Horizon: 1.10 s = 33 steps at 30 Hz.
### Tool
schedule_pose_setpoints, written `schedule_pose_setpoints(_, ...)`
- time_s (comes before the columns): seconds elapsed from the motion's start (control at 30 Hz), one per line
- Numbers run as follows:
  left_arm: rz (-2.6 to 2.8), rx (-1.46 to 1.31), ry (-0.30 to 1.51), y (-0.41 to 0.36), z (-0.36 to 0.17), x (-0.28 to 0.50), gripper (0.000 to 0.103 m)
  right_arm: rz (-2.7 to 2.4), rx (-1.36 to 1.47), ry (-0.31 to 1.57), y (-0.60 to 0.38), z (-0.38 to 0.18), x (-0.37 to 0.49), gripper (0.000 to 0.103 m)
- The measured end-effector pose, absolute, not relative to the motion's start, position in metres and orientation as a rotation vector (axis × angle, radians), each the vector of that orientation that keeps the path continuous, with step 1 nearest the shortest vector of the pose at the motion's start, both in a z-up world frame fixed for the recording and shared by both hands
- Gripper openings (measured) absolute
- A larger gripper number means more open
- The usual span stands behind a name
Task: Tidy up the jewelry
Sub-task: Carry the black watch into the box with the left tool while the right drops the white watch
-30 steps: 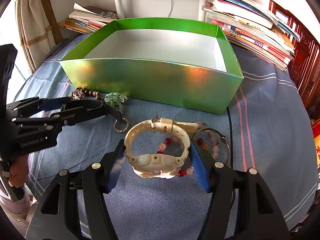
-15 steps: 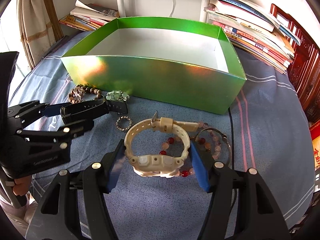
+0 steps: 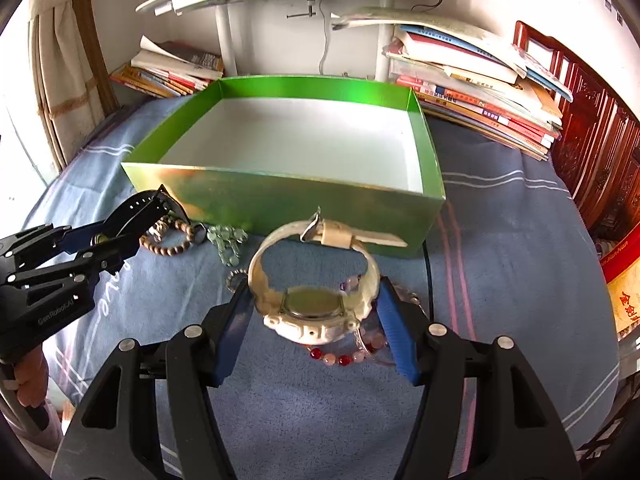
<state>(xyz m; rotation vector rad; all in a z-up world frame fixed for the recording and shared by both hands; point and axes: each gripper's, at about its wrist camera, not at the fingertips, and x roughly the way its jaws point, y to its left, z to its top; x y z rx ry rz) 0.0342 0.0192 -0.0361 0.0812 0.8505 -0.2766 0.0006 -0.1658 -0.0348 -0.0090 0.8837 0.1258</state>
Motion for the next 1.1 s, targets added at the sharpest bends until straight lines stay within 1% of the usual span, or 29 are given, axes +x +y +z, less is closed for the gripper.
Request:
schedule_pose_setpoints(0.33, -0.270, 0.094, 0.770, 0.013, -0.003, 0.050, 0.035, 0.120, 0.008, 0.778, -0.171, 0.003, 0.011, 0.062)
schedule_pose_setpoints(0.57, -0.264, 0.120, 0.712, 0.004, 0.025, 0.090, 0.036, 0.083, 0.009, 0.679, -0.178, 0.042, 0.053, 0.062)
schedule_pose_setpoints(0.67, -0.255, 0.121, 0.712, 0.000, 0.025, 0.118, 0.037, 0.078, 0.016, 0.700, -0.175, 0.038, 0.084, 0.062)
schedule_pose_setpoints(0.87, -0.242, 0.116, 0.787, -0.007, 0.000, 0.157, 0.038, 0.028, 0.017, 0.831, -0.167, -0.003, 0.127, 0.062)
schedule_pose_setpoints(0.9, -0.238, 0.124, 0.781, -0.008, -0.002, 0.158, 0.042, 0.030, 0.021, 0.843, -0.167, -0.006, 0.126, 0.062)
schedule_pose_setpoints(0.93, -0.224, 0.137, 0.766, -0.009, -0.001, 0.157, 0.053, 0.038, 0.026, 0.851, -0.168, -0.008, 0.124, 0.062)
schedule_pose_setpoints(0.97, -0.219, 0.142, 0.756, -0.009, 0.000, 0.154, 0.062, 0.036, 0.025, 0.845, -0.170, -0.007, 0.119, 0.063)
schedule_pose_setpoints(1.0, -0.218, 0.142, 0.739, -0.007, 0.004, 0.149, 0.064, 0.026, 0.021, 0.825, -0.174, -0.001, 0.111, 0.066)
schedule_pose_setpoints(1.03, -0.216, 0.141, 0.731, -0.006, 0.006, 0.144, 0.065, 0.019, 0.019, 0.808, -0.177, 0.003, 0.104, 0.074)
schedule_pose_setpoints(1.1, -0.201, 0.142, 0.724, 0.001, 0.012, 0.130, 0.066, -0.004, 0.023, 0.758, -0.189, 0.016, 0.084, 0.079)
